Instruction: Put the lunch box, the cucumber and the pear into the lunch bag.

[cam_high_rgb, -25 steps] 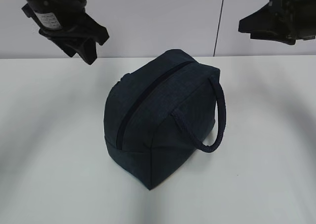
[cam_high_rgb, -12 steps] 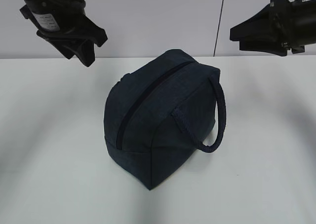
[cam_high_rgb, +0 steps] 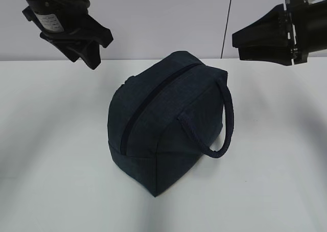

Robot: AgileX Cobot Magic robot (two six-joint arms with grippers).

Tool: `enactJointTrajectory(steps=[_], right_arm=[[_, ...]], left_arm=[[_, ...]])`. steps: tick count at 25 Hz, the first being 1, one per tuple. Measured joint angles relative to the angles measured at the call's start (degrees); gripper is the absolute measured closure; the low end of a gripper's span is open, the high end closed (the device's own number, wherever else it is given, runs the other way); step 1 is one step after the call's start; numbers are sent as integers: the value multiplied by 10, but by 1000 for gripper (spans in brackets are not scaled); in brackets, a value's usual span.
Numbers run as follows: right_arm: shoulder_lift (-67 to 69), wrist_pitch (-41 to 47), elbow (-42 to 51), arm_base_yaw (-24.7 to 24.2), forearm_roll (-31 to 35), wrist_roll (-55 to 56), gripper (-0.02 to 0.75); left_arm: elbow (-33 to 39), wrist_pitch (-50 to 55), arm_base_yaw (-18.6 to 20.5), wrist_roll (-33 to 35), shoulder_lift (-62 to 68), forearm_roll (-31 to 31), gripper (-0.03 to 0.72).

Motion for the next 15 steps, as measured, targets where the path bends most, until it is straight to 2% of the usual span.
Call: enactJointTrajectory(steps=[5,10,15], right_arm=[[13,-8,9,0,0,42,363],[13,-1,10,0,0,23,362],[13,106,10,0,0,-23,363]], left_arm=[[0,0,0,0,0,-2,386],[0,0,0,0,0,-3,386],[0,0,0,0,0,-4,386]])
